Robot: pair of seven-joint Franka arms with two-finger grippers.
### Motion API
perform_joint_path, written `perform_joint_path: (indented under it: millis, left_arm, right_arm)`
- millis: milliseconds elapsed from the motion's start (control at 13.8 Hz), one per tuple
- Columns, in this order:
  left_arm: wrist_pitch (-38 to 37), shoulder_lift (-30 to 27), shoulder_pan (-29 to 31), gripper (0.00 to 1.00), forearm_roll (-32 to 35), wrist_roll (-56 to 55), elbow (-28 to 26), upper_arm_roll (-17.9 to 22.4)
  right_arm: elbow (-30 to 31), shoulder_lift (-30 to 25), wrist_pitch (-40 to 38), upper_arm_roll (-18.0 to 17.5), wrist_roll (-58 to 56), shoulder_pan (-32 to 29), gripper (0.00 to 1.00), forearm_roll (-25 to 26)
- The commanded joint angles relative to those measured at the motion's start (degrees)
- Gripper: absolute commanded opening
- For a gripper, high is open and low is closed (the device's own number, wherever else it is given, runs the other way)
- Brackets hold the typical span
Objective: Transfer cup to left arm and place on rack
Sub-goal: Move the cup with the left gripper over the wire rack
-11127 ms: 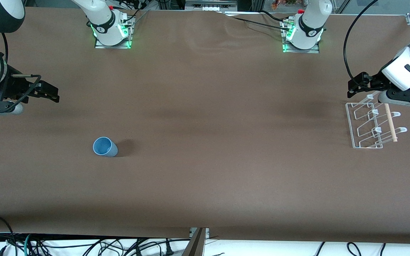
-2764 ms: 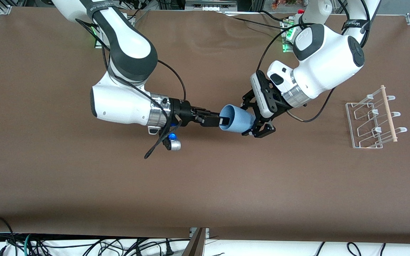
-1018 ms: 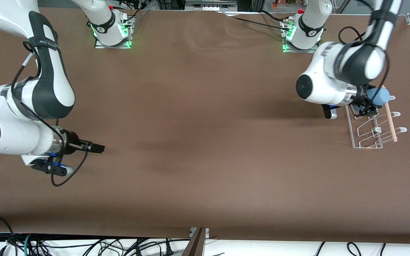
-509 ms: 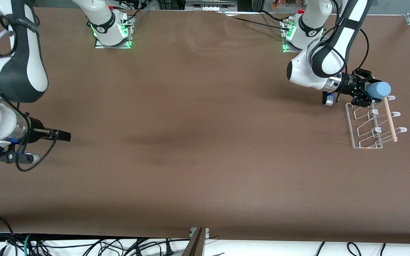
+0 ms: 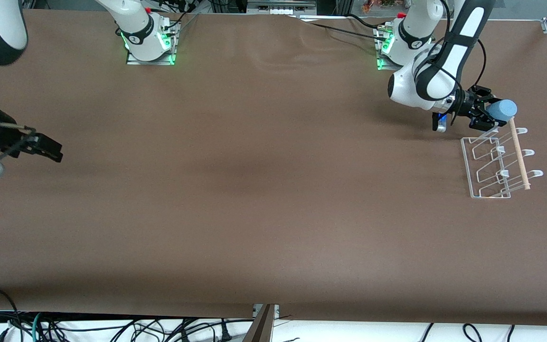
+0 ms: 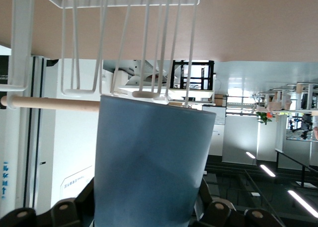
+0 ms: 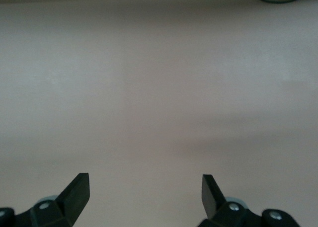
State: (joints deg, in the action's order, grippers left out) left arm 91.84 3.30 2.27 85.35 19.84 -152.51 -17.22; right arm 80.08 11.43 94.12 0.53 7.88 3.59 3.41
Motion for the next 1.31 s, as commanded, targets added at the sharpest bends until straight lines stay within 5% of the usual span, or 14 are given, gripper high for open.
perform_joint_path:
  millis: [0,291,1236]
  left_arm:
    - [0.71,-0.49,0.71,0.00,5.59,-1.29,-0.42,2.09]
    - [2.38,1.88,0.72,0.00,8.78,-4.81,-0.42,5.09]
    - [2.82,9.53,0.72,0.00,10.80,-12.10,-0.25,5.18]
  right_arm:
    - [4.47,-2.73,-1.13,-3.08,-0.76,-2.89,1.00,0.99]
    - [4.30,-2.90,-3.86,-7.81,2.29,-5.16,1.00,0.73]
    - [2.72,-1.58,-4.21,-7.74,0.38,-5.00,1.00,1.34]
